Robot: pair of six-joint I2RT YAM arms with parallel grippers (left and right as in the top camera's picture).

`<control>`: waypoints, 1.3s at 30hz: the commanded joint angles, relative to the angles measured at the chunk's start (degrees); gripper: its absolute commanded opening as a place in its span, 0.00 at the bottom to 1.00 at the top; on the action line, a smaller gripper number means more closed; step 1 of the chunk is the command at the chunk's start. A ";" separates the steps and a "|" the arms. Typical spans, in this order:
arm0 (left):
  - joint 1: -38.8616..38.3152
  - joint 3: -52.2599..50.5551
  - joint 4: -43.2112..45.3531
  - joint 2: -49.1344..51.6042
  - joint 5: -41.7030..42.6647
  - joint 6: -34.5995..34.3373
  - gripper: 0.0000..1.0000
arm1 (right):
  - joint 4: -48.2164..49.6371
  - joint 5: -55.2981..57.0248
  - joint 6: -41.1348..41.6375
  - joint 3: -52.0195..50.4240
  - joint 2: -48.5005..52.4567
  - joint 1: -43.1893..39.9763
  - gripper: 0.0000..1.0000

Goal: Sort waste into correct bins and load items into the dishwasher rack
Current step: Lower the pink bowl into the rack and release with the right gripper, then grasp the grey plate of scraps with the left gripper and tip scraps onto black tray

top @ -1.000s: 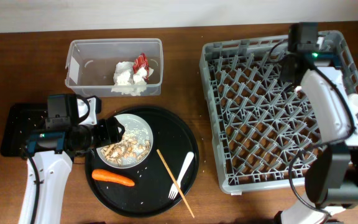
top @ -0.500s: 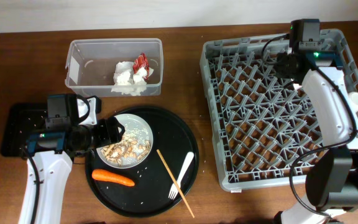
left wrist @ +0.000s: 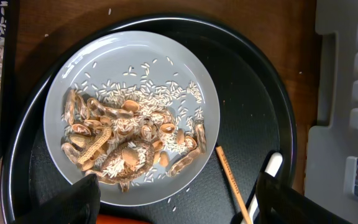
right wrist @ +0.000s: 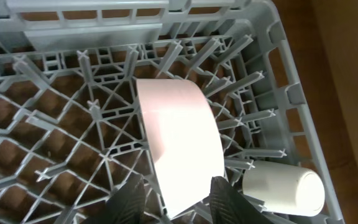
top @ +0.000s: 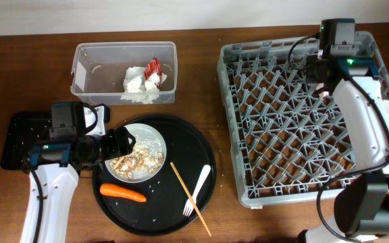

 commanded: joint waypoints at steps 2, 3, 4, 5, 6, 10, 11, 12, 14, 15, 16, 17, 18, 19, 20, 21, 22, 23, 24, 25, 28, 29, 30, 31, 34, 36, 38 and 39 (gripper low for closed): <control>0.28 0.17 0.09 -0.22 -0.33 0.35 0.80 | 2.86 8.04 1.46 -0.09 7.72 -0.59 0.44; 0.31 0.17 0.11 -0.22 -0.33 0.35 0.80 | 5.84 7.58 1.46 -0.09 8.52 -0.57 0.45; 0.28 0.17 0.11 -0.22 -0.33 0.35 0.80 | 8.81 7.37 1.46 0.00 8.50 -0.31 0.43; 0.31 0.17 0.11 -0.22 -0.33 0.35 0.80 | 9.79 7.87 2.40 0.85 8.04 -0.04 0.33; 0.31 0.17 0.11 -0.22 -0.33 0.35 0.80 | 10.32 9.03 5.64 2.99 7.52 0.00 0.31; 0.31 0.17 0.15 -0.22 -0.35 0.37 0.80 | 10.21 4.48 5.77 5.09 7.80 0.00 0.30; 0.31 0.17 0.15 -0.22 -0.35 0.35 0.80 | 10.58 2.64 5.77 5.09 7.96 0.00 0.30; 0.31 0.17 0.15 -0.22 -0.35 0.35 0.80 | 10.93 2.38 5.77 5.09 8.31 0.00 0.30; 0.31 0.17 0.17 -0.22 -0.37 0.35 0.80 | 8.39 2.60 5.77 5.01 9.01 0.00 0.30; 0.31 0.17 0.17 -0.22 -0.37 0.35 0.80 | 6.19 2.60 5.77 5.01 8.66 0.00 0.30; 0.31 0.17 0.15 -0.22 -0.37 0.35 0.80 | 2.47 2.58 6.60 5.01 7.69 0.00 0.30; 0.31 0.17 0.13 -0.22 -0.35 0.37 0.80 | -3.87 2.58 11.04 5.01 4.59 -0.17 0.30; 0.31 0.17 0.13 -0.22 -0.35 0.35 0.80 | -6.62 2.56 12.44 5.01 2.84 -0.24 0.30; 0.31 0.17 0.15 -0.22 -0.37 0.37 0.80 | -11.06 2.51 15.63 5.01 -0.22 -0.81 0.30; 0.31 0.17 0.15 -0.22 -0.37 0.35 0.80 | -15.45 0.90 19.02 5.01 -2.58 -1.84 0.31; 0.31 0.17 0.13 -0.22 -0.37 0.37 0.80 | -22.14 -8.87 19.76 5.01 -5.11 -4.98 0.41; 0.28 0.17 0.11 -0.22 -0.37 0.37 0.80 | -27.32 -16.13 19.74 5.01 -5.81 -7.89 0.42; 0.31 0.17 0.13 -0.22 -0.39 0.39 0.80 | -32.85 -20.06 19.50 4.98 -5.86 -10.80 0.43; 0.28 0.17 0.13 -0.22 -1.27 0.37 0.80 | -36.20 -21.14 18.62 4.87 -5.99 -12.50 0.45; 0.28 0.17 0.11 -0.22 -2.45 0.48 0.80 | -38.45 -21.70 16.87 3.65 -7.37 -14.60 0.47; 0.22 0.17 0.11 -0.22 -2.73 0.61 0.80 | -38.53 -26.82 12.87 -4.42 -16.31 -17.68 0.49; -0.15 0.17 0.17 -0.22 -2.73 0.85 0.80 | -38.71 -27.50 11.82 -6.73 -18.51 -17.66 0.50; -2.23 0.17 0.44 -0.07 -3.37 2.27 0.78 | -38.71 -27.76 11.54 -12.72 -23.71 -17.68 0.51; -6.08 0.17 1.01 0.90 -7.45 2.25 0.78 | -38.69 -29.70 11.50 -17.70 -27.76 -17.66 0.54; -20.13 0.17 7.02 9.92 -12.41 1.55 0.77 | -38.07 -36.74 11.08 -29.99 -36.54 -17.66 0.68; -25.05 0.24 10.75 17.00 -14.82 0.33 0.76 | -38.32 -38.58 11.10 -30.12 -37.40 -17.62 0.68; -29.14 0.24 15.98 24.96 -15.04 -0.44 0.71 | -38.58 -38.82 11.08 -30.12 -37.29 -17.62 0.68; -30.12 0.24 17.33 27.19 -17.29 -2.34 0.71 | -38.95 -38.77 11.08 -30.18 -37.31 -17.62 0.68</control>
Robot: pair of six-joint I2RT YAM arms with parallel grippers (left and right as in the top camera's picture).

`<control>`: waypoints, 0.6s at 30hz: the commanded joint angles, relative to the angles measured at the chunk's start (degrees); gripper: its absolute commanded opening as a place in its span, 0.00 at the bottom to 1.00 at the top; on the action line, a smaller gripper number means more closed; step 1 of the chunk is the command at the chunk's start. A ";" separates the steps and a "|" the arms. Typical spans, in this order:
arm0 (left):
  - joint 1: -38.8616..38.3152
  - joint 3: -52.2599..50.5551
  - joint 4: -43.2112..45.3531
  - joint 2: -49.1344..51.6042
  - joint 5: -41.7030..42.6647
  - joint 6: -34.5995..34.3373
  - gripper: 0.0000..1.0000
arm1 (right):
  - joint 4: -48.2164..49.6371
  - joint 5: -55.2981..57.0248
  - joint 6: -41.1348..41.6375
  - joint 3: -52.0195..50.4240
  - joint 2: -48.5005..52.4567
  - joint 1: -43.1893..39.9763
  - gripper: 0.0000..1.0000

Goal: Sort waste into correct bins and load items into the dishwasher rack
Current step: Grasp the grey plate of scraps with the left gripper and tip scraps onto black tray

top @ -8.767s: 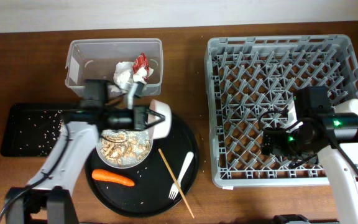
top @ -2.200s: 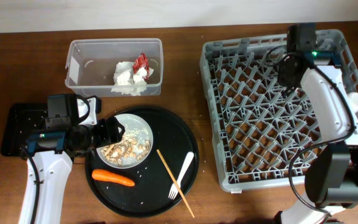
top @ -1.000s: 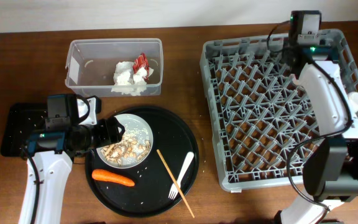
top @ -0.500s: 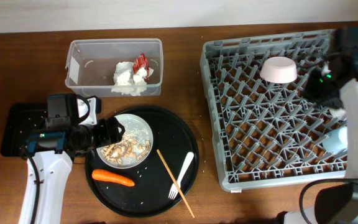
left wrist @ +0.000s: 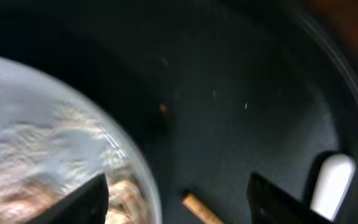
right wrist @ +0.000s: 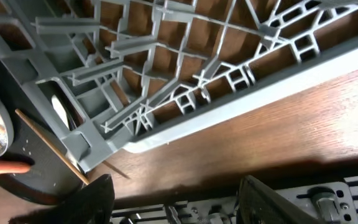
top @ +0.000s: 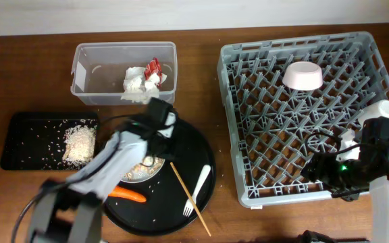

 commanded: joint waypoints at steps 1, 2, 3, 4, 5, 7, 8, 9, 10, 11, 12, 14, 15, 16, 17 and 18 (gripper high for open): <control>-2.45 0.13 3.19 5.25 -4.59 -3.10 0.67 | -0.33 -1.25 -0.26 -0.63 -0.48 -0.11 0.68; -2.45 0.13 4.20 5.68 -5.25 -4.50 0.63 | -0.15 -1.36 -0.24 -0.87 -0.48 -0.11 0.68; -2.45 0.13 4.35 5.84 -6.10 -6.12 0.59 | -0.13 -1.46 -0.24 -0.96 -0.48 -0.11 0.68; -2.45 0.13 4.42 5.84 -6.10 -6.12 0.57 | -0.13 -1.44 -0.26 -0.96 -0.48 -0.11 0.68; -2.45 0.11 3.89 5.95 -6.08 -6.12 0.47 | -0.11 -1.46 -0.26 -1.07 -0.48 -0.11 0.68; -2.45 0.11 3.06 7.06 -6.05 -6.78 0.38 | 0.07 -1.46 -0.26 -1.07 -0.48 -0.11 0.68; -2.45 0.11 2.75 7.72 -6.08 -6.78 0.31 | 0.07 -1.44 -0.26 -1.07 -0.48 -0.11 0.68; -2.45 0.11 2.51 8.83 -6.12 -6.75 0.27 | 0.07 -1.44 -0.26 -1.07 -0.48 -0.11 0.68; -2.45 0.11 1.99 9.14 -7.17 -6.75 0.17 | 0.07 -1.44 -0.26 -1.07 -0.48 -0.11 0.68; -2.45 0.11 1.73 9.14 -7.15 -6.75 0.06 | 0.07 -1.44 -0.26 -1.07 -0.48 -0.11 0.68; -2.45 0.39 1.53 9.11 -7.15 -6.75 0.01 | 0.07 -1.44 -0.26 -1.07 -0.48 -0.11 0.68; -2.40 2.23 -1.27 9.11 -9.05 -6.73 0.01 | 0.04 -1.44 -0.26 -1.07 -0.48 -0.11 0.68; -2.40 3.45 -3.28 9.11 -10.60 -6.71 0.01 | 0.04 -1.44 -0.26 -1.07 -0.48 -0.11 0.68; -2.40 4.35 -4.70 9.11 -11.06 -6.71 0.01 | 0.04 -1.44 -0.26 -1.07 -0.48 -0.11 0.68; -2.40 5.29 -5.99 9.11 -11.04 -6.73 0.01 | 0.07 -1.44 -0.26 -1.07 -0.48 -0.11 0.68; -2.40 5.99 -7.02 9.11 -11.02 -6.73 0.01 | 0.04 -1.44 -0.26 -1.07 -0.48 -0.11 0.68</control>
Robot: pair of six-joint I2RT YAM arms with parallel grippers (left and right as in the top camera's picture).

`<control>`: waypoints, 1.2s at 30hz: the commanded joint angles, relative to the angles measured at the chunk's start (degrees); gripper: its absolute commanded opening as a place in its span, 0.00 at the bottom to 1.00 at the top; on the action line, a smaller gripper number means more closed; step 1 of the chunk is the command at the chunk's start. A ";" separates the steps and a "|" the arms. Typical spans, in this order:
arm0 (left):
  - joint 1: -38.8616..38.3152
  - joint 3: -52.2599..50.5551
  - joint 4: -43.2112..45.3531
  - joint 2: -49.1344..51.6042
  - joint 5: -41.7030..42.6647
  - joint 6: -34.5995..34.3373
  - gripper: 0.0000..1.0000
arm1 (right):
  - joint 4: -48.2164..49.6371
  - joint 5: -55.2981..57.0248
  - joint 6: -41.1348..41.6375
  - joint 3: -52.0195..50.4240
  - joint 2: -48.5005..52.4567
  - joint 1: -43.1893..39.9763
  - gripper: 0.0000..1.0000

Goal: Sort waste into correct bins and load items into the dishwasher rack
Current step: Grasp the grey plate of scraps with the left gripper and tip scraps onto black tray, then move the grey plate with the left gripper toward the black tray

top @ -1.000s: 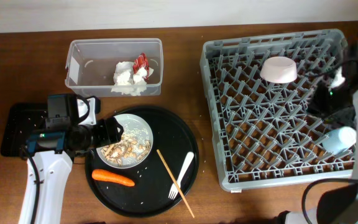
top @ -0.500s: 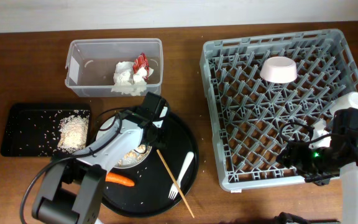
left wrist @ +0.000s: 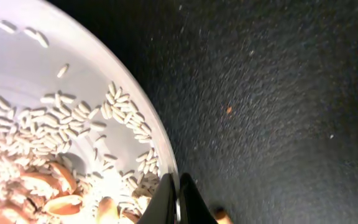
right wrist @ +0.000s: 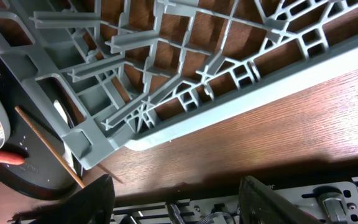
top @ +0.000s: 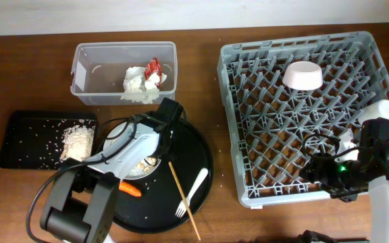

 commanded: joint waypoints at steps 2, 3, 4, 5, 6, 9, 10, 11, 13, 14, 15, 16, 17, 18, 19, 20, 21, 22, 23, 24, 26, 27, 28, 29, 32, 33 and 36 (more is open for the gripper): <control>0.13 3.58 -4.50 1.38 -0.68 0.46 0.01 | -0.02 -0.74 -0.24 -0.15 -0.50 -0.11 0.68; 0.13 4.68 -6.01 1.29 -0.70 0.46 0.01 | -0.02 -0.74 -0.24 -0.15 -0.50 -0.11 0.68; 0.13 6.36 -7.91 1.01 -0.70 0.46 0.01 | -0.02 -0.74 -0.24 -0.15 -0.50 -0.11 0.68; 0.13 7.58 -9.16 0.63 -0.70 0.46 0.01 | -0.02 -0.74 -0.24 -0.15 -0.50 -0.11 0.68; 0.13 9.05 -10.69 0.20 -0.70 0.46 0.01 | -0.02 -0.74 -0.24 -0.15 -0.50 -0.11 0.68; 0.13 10.86 -13.07 -1.38 -0.74 0.46 0.01 | -0.02 -0.74 -0.24 -0.15 -0.50 -0.11 0.68; 0.13 10.88 -13.44 -1.90 -0.98 0.44 0.01 | 0.00 -0.74 -0.24 -0.15 -0.50 -0.11 0.68; 0.13 10.88 -14.10 -2.43 -1.62 0.46 0.01 | -0.02 -0.74 -0.24 -0.15 -0.50 -0.11 0.68; 0.13 11.04 -15.50 -2.60 -2.82 0.44 0.01 | -0.02 -0.74 -0.24 -0.15 -0.50 -0.11 0.68; 0.13 11.26 -16.35 -2.60 -3.65 0.46 0.01 | -0.02 -0.74 -0.24 -0.15 -0.50 -0.11 0.68; 0.13 11.67 -17.29 -2.60 -4.35 0.46 0.01 | -0.02 -0.74 -0.24 -0.15 -0.50 -0.11 0.68; 0.13 12.07 -17.84 -2.60 -4.35 0.44 0.01 | -0.02 -0.74 -0.24 -0.15 -0.50 -0.11 0.68; 0.13 12.72 -18.56 -2.60 -4.37 0.46 0.01 | -0.02 -0.74 -0.24 -0.15 -0.50 -0.11 0.68; 0.13 13.49 -19.23 -2.60 -4.61 0.44 0.01 | -0.02 -0.74 -0.24 -0.15 -0.50 -0.11 0.68; 0.13 13.90 -19.63 -2.60 -5.03 0.44 0.01 | 0.00 -0.74 -0.24 -0.15 -0.50 -0.11 0.68; 0.13 14.80 -20.55 -2.60 -5.79 0.39 0.01 | 0.00 -0.74 -0.24 -0.15 -0.50 -0.11 0.68; 0.13 15.80 -21.42 -2.60 -5.81 0.39 0.01 | 0.00 -0.74 -0.24 -0.15 -0.50 -0.11 0.68; 0.13 16.85 -22.25 -2.60 -5.81 0.39 0.01 | 0.00 -0.74 -0.24 -0.15 -0.50 -0.11 0.68; 0.13 17.92 -23.08 -2.60 -5.86 0.39 0.01 | 0.00 -0.74 -0.24 -0.15 -0.50 -0.11 0.68; 0.13 18.71 -23.74 -2.60 -6.40 0.39 0.01 | 0.02 -0.74 -0.24 -0.15 -0.50 -0.11 0.68; 0.31 21.24 -26.03 -2.60 -8.33 0.50 0.01 | 0.02 -0.74 -0.26 -0.15 -0.50 -0.11 0.68; 0.59 21.77 -26.23 -2.60 -8.41 0.52 0.01 | 0.00 -0.74 -0.24 -0.15 -0.50 -0.11 0.68; 1.42 22.18 -26.23 -2.60 -8.39 0.52 0.01 | -0.02 -0.74 -0.24 -0.15 -0.50 -0.11 0.68; 2.49 22.23 -26.21 -2.60 -8.37 0.57 0.01 | -0.02 -0.74 -0.24 -0.15 -0.50 -0.11 0.68; 7.58 22.23 -25.99 -2.60 -8.28 2.25 0.01 | -0.02 -0.74 -0.24 -0.15 -0.50 -0.11 0.68; 9.49 22.23 -25.73 -2.60 -7.91 2.25 0.01 | -0.02 -0.74 -0.24 -0.15 -0.50 -0.11 0.68; 17.53 22.23 -21.55 -2.60 2.32 9.03 0.00 | -0.02 -0.72 -0.24 -0.15 -0.50 -0.11 0.68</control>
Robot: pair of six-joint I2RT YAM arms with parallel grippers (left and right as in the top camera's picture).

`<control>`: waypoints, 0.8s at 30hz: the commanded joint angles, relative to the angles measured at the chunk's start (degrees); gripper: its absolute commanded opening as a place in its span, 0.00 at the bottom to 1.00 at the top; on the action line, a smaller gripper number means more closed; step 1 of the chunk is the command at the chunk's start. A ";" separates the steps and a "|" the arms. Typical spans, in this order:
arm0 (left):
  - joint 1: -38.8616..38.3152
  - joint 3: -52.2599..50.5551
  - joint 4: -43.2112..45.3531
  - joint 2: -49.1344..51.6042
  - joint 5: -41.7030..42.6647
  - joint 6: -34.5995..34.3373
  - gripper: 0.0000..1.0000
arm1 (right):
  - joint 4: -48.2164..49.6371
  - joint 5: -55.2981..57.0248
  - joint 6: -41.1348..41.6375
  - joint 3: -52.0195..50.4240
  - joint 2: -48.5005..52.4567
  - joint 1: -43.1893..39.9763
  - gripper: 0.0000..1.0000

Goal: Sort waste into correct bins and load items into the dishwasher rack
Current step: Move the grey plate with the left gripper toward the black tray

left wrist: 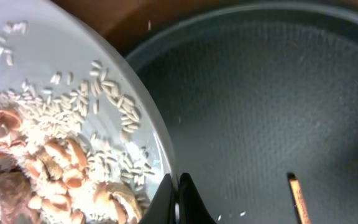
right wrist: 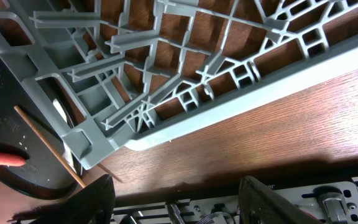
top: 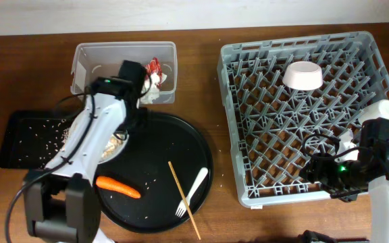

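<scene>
My left gripper (left wrist: 178,194) is shut on the right rim of the grey plate (left wrist: 73,118), which carries rice and peanut shells. In the overhead view the left gripper (top: 125,128) holds the plate (top: 109,151) at the round black tray's (top: 161,145) left edge, mostly hidden under the arm. A carrot (top: 118,187), a chopstick (top: 183,200) and a white fork (top: 193,191) lie on that tray. My right gripper (right wrist: 176,205) is open with nothing in it, by the front right corner of the grey dishwasher rack (top: 248,115).
A clear bin (top: 86,67) with tissue and a red wrapper stands behind the tray. A black rectangular tray (top: 22,142) with loose rice lies at the left. The rack holds a pink bowl (top: 302,74) and a white cup (top: 381,109).
My left gripper, still shut on the plate's rim, has moved the plate from the middle of the round tray to its left edge. The right arm has not moved.
First my left gripper stood open beside the plate while my right had the pink bowl between its fingers over the rack. Then the bowl sat in the rack and the right arm was at the rack's front. Later the left gripper was shut on the plate's rim, and now the plate is further left.
</scene>
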 commanded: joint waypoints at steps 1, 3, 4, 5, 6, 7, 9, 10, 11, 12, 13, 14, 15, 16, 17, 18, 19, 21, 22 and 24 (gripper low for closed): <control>8.22 1.14 4.35 -1.62 11.19 7.78 0.00 | -0.02 -0.72 -0.28 -0.13 -0.48 -0.11 0.68; 11.80 1.14 5.38 -1.62 15.32 10.21 0.00 | -0.02 -0.70 -0.28 -0.13 -0.48 -0.11 0.68; 15.43 1.14 6.05 -1.62 19.10 11.67 0.00 | -0.02 -0.70 -0.28 -0.13 -0.48 -0.11 0.68; 17.38 1.14 6.32 -1.62 21.40 12.46 0.01 | -0.02 -0.70 -0.28 -0.13 -0.48 -0.11 0.67; 19.78 1.14 6.75 -1.62 25.88 13.68 0.00 | -0.02 -0.70 -0.28 -0.13 -0.48 -0.11 0.68; 22.88 1.14 7.21 -1.62 30.88 15.58 0.00 | -0.02 -0.70 -0.28 -0.13 -0.48 -0.11 0.68; 27.17 1.14 7.45 -1.62 36.83 16.94 0.00 | -0.02 -0.48 -0.28 -0.13 -0.48 -0.11 0.68; 29.44 1.14 7.41 -1.62 40.76 17.53 0.00 | -0.02 -0.46 -0.28 -0.13 -0.48 -0.11 0.68; 30.97 1.14 7.39 -1.62 43.93 18.14 0.01 | -0.02 -0.28 -0.28 -0.13 -0.48 -0.11 0.68; 32.44 1.14 7.37 -1.64 47.08 18.95 0.01 | -0.02 -0.28 -0.28 -0.13 -0.48 -0.11 0.68; 33.46 1.14 7.37 -1.73 48.39 18.95 0.01 | -0.02 -0.28 -0.28 -0.13 -0.48 -0.11 0.68; 34.67 1.14 7.32 -1.99 49.00 18.95 0.01 | -0.02 -0.28 -0.26 -0.13 -0.48 -0.11 0.67; 35.43 1.14 7.32 -2.56 49.00 18.93 0.00 | 0.00 -0.28 -0.26 -0.13 -0.48 -0.11 0.68; 35.89 1.14 7.32 -3.65 48.98 18.93 0.00 | 0.00 -0.26 -0.26 -0.13 -0.48 -0.11 0.68; 36.04 1.14 7.34 -5.14 48.48 18.91 0.01 | 0.00 -0.26 -0.26 -0.13 -0.48 -0.11 0.68; 36.09 1.14 7.32 -6.45 46.56 18.67 0.00 | 0.00 -0.26 -0.28 -0.13 -0.48 -0.11 0.68; 36.09 1.14 7.23 -7.78 44.22 18.29 0.01 | 0.00 -0.26 -0.26 -0.13 -0.48 -0.11 0.68; 36.15 1.14 6.95 -9.33 43.76 17.92 0.00 | 0.00 -0.22 -0.28 -0.13 -0.48 -0.11 0.68; 36.63 1.14 6.73 -9.79 43.80 16.65 0.00 | 0.00 -0.07 -0.28 -0.13 -0.48 -0.11 0.68; 38.36 1.14 6.45 -9.86 45.46 15.21 0.01 | 0.00 -0.09 -0.28 -0.13 -0.48 -0.11 0.68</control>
